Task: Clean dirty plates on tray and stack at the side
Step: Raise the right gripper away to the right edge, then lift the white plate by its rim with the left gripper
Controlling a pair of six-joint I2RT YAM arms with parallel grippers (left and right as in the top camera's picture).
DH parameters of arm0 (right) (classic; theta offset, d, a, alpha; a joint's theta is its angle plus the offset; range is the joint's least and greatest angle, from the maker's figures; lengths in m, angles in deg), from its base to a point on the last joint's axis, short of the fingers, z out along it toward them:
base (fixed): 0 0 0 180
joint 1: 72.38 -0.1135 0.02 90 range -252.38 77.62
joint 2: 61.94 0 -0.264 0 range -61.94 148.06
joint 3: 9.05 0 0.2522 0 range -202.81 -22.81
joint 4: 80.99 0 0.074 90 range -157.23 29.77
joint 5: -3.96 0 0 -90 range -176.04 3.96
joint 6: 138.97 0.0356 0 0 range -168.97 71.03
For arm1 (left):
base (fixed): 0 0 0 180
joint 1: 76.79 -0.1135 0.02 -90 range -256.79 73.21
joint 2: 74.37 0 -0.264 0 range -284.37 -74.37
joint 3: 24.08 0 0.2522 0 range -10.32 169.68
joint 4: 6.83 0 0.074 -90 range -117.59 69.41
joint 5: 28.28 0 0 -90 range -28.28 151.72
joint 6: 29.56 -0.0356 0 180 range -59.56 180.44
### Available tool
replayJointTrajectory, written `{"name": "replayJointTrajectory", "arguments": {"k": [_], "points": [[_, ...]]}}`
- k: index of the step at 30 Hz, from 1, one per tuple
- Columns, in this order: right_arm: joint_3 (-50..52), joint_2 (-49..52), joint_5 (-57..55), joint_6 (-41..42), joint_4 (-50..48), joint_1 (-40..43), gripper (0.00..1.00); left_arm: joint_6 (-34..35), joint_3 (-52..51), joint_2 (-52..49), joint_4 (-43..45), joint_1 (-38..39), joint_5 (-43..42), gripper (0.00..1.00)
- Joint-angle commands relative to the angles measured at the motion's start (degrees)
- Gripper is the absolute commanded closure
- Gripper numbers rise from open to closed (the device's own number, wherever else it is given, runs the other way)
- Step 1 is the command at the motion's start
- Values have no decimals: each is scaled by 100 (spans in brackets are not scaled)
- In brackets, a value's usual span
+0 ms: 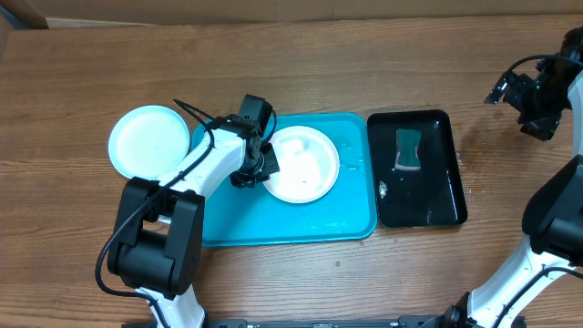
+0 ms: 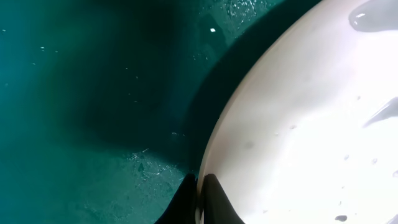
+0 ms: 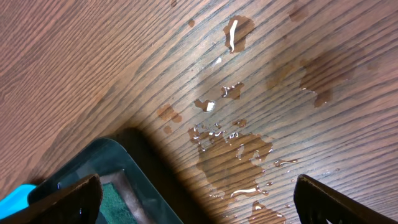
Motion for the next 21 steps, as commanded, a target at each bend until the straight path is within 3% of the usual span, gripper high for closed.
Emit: {"name": "replayJointTrajectory", "arguments": {"k": [1, 12, 21], "points": [[-7, -57, 44, 7, -22, -20, 0, -332, 146, -17, -116, 17, -31, 96], [-7, -57, 44, 7, -22, -20, 0, -1224, 2302, 31, -1473, -393, 57, 96], [-7, -57, 44, 7, -22, -20, 0, -1362, 3143, 31, -1257, -94, 96, 96]]}}
